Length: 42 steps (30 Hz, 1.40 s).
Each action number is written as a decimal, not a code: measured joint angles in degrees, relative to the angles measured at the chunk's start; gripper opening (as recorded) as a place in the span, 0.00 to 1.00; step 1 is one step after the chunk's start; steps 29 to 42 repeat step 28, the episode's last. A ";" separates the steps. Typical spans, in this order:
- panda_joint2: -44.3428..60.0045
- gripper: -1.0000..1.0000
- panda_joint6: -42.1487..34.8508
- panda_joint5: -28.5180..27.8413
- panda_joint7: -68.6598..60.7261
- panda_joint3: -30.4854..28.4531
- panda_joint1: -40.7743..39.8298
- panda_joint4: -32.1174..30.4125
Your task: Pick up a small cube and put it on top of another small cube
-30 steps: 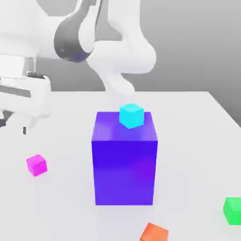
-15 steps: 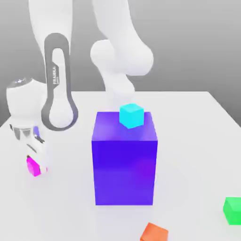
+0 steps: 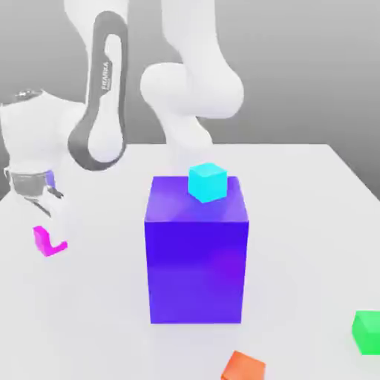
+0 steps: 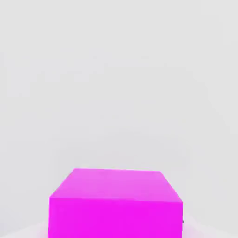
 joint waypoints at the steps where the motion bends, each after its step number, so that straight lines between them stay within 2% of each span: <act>1: 0.51 0.00 -0.87 -0.47 1.00 1.30 2.56 1.32; 9: 5.07 0.00 -7.51 -4.11 8.82 12.78 19.40 11.51; 19: 7.82 0.00 -13.12 -7.13 16.41 26.38 34.79 19.56; 22: 12.00 0.00 -12.86 -10.62 20.05 29.02 40.63 22.61; 24: 17.58 0.00 -9.93 -14.10 22.90 28.25 44.69 24.72; 25: 19.19 1.00 -8.84 -15.08 23.66 27.83 45.60 25.12; 42: 19.19 1.00 -8.84 -15.08 23.66 27.83 45.60 25.12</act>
